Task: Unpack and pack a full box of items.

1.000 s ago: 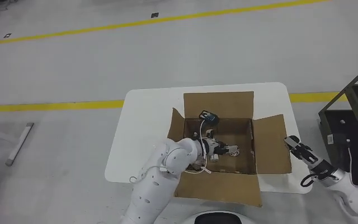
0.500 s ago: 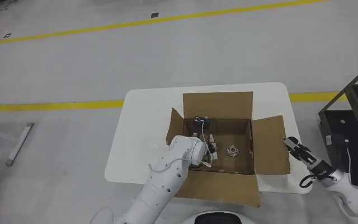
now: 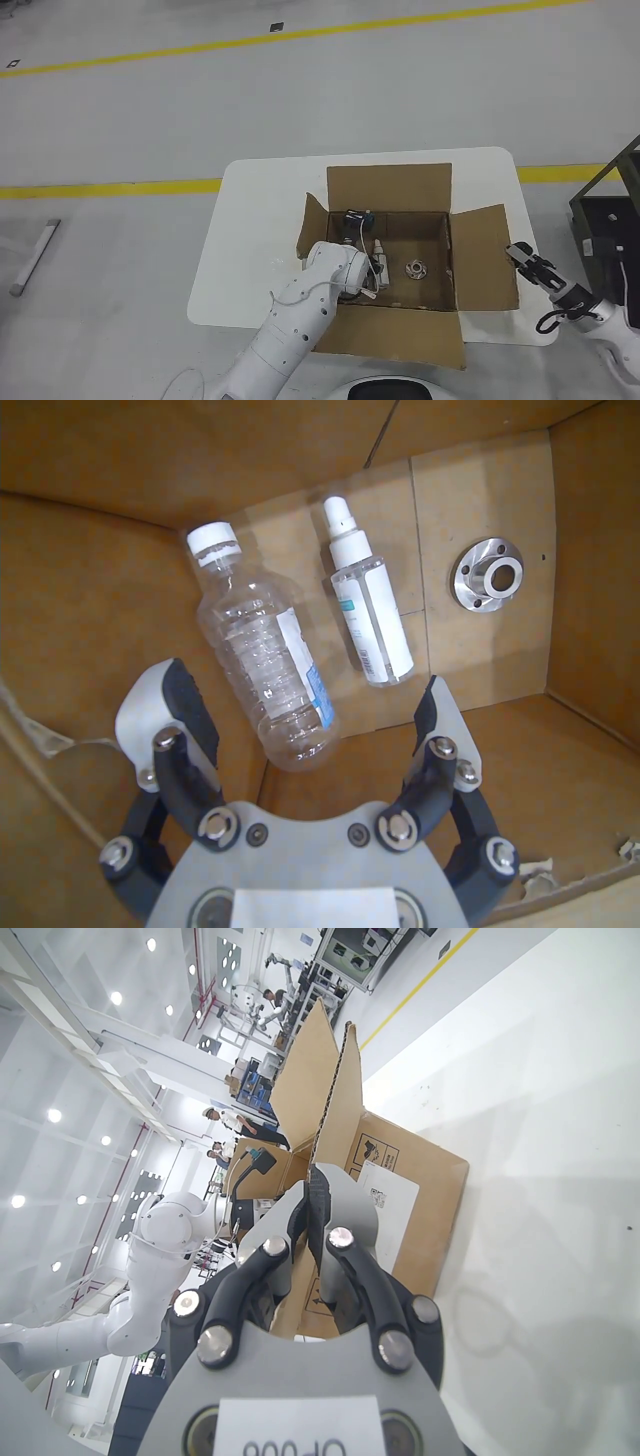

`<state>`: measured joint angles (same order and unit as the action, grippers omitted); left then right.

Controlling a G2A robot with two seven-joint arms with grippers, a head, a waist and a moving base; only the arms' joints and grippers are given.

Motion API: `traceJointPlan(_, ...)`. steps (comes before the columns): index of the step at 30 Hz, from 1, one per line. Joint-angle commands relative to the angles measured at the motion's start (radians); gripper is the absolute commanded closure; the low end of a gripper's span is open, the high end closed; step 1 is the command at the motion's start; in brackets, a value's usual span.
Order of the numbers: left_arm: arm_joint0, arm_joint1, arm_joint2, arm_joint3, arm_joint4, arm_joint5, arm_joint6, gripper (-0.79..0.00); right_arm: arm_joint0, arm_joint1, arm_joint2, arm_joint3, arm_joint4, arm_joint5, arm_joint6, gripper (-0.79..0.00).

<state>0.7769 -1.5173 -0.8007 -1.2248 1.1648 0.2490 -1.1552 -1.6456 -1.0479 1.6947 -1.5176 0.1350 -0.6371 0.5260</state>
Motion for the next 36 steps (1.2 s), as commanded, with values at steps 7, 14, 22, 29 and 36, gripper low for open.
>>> traceJointPlan(7, -0.004, -0.012, -0.007, 0.063, -0.012, 0.034, 0.032, -0.785, -0.006, 0.0, 0.003, -0.004, -0.004, -0.004, 0.002, 0.0)
traceJointPlan(14, -0.047, -0.039, 0.042, 0.173, 0.045, 0.099, 0.01, -0.785, -0.013, 0.0, 0.009, -0.002, -0.001, -0.01, 0.001, 0.0)
traceJointPlan(22, -0.079, -0.072, 0.076, 0.252, 0.059, 0.13, 0.022, -0.785, -0.016, -0.001, 0.009, -0.002, -0.001, -0.016, -0.001, 0.0)
traceJointPlan(29, -0.099, -0.094, 0.09, 0.303, 0.083, 0.154, 0.016, -0.754, -0.018, -0.002, 0.01, -0.005, -0.003, -0.017, -0.003, 0.0)
traceJointPlan(36, -0.115, -0.114, 0.101, 0.354, 0.099, 0.165, 0.011, -0.597, -0.02, -0.002, 0.011, -0.005, -0.005, -0.015, -0.003, 0.0)
